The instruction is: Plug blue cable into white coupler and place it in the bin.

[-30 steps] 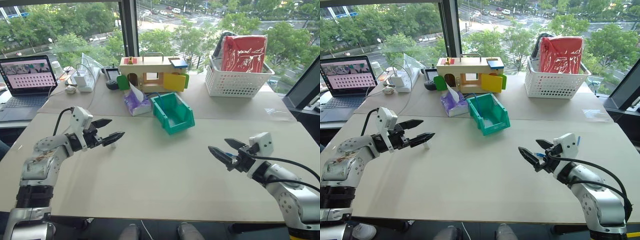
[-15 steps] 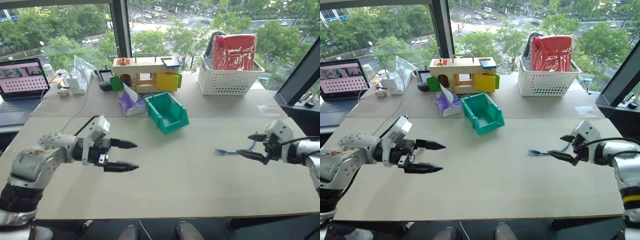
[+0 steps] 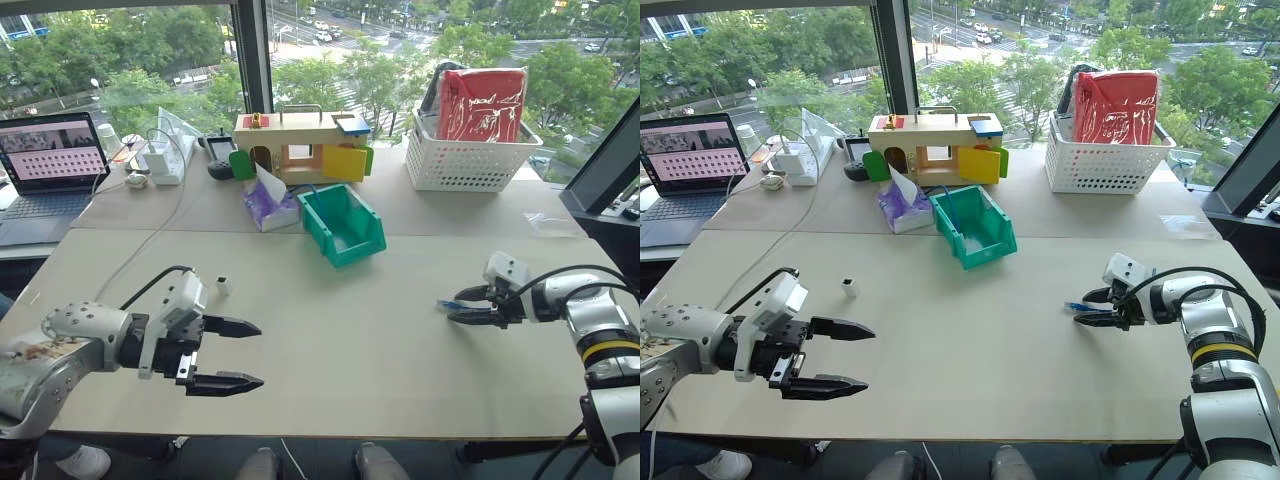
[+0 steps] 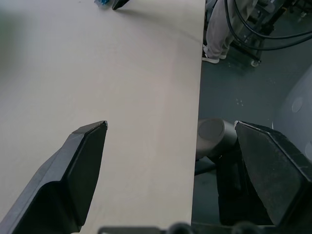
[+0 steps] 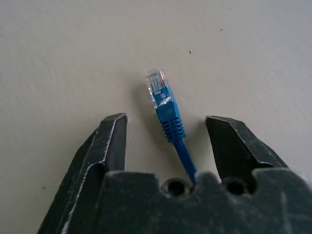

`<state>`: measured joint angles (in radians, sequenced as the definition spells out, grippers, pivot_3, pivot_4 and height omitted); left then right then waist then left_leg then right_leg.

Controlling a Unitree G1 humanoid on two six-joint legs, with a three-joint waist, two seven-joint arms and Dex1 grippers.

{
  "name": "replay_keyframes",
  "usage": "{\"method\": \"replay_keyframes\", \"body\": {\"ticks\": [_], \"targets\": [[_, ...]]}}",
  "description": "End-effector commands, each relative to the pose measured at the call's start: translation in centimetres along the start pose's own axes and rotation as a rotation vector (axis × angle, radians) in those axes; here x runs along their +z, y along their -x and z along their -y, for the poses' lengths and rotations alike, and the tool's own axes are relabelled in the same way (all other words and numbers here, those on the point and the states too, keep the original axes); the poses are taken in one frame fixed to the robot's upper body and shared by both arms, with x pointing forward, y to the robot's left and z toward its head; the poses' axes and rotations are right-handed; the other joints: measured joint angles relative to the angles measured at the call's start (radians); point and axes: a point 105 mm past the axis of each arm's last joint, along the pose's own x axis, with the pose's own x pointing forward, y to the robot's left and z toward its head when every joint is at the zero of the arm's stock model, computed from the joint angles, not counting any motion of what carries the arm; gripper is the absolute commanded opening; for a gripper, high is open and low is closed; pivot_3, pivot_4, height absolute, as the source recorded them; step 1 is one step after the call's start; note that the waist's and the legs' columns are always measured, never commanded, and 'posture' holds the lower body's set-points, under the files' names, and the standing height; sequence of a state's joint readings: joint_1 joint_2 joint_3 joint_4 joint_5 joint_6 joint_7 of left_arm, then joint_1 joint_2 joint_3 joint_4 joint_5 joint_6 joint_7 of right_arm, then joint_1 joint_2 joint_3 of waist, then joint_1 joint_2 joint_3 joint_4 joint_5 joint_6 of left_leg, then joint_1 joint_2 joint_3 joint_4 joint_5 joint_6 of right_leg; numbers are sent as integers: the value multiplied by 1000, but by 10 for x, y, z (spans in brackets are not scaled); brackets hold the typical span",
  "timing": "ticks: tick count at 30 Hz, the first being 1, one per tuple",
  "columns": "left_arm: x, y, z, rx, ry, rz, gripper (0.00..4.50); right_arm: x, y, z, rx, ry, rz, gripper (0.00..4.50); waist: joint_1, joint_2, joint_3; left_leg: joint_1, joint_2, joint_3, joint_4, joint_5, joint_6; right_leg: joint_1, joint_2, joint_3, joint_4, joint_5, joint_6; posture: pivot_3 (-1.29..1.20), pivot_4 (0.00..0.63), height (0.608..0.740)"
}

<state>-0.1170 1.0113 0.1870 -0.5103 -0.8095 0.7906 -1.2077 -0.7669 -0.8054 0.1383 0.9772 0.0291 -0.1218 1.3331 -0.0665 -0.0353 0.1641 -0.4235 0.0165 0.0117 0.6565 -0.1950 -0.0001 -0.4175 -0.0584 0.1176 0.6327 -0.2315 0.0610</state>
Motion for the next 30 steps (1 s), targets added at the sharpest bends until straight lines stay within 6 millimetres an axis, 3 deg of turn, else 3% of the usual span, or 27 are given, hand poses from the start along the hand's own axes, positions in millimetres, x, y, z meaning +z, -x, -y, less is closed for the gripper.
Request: {"method": "replay_keyframes", "body": {"ticks": [1,5,6,10,14,19,21,25,30], "targets": [[15,0,-1,16,-53,33,4500,1,-2,-3,30,12,-4,1396,-2,0,0,0,0,0,0,0,0,0,0,0,0,0,0,0,150,729],[24,-4,-12,41,-85,70,4500,16,-8,-12,94,171,-38,52,-2,0,0,0,0,0,0,0,0,0,0,0,1,0,0,0,150,729],[25,-5,-13,44,-92,73,4500,22,-11,-15,111,195,-30,31,-2,0,0,0,0,-1,0,0,0,0,0,0,1,0,0,0,150,729],[25,-16,-21,14,-116,55,4500,66,-31,-61,263,234,46,27,-5,0,0,-1,0,-1,2,0,0,-3,1,0,8,0,0,0,150,729],[12,-24,-28,-28,-179,-46,4500,98,-57,-108,356,243,98,26,-2,1,1,-1,0,-2,2,0,-1,-5,2,0,12,-1,-1,0,150,729],[3,-33,-35,-57,-261,-132,4500,115,-83,-122,326,336,105,26,10,0,1,-1,-1,-2,4,0,-1,-4,2,-1,12,-4,4,0,150,729],[0,-40,-35,-91,-334,-160,4500,112,-87,-124,342,361,77,1036,15,0,1,-2,-1,-2,4,0,-1,-4,1,-1,12,-4,4,0,150,729],[9,-58,-35,-114,-408,-116,4500,117,-84,-115,310,375,70,2311,25,0,1,-3,-1,-1,4,0,-1,-5,1,-1,10,-1,0,0,150,729],[8,-78,-44,-86,-504,-67,4500,133,-57,-109,286,336,152,4023,24,0,1,-3,-1,-2,4,0,-1,-5,1,-1,11,-1,0,0,150,729]]}}
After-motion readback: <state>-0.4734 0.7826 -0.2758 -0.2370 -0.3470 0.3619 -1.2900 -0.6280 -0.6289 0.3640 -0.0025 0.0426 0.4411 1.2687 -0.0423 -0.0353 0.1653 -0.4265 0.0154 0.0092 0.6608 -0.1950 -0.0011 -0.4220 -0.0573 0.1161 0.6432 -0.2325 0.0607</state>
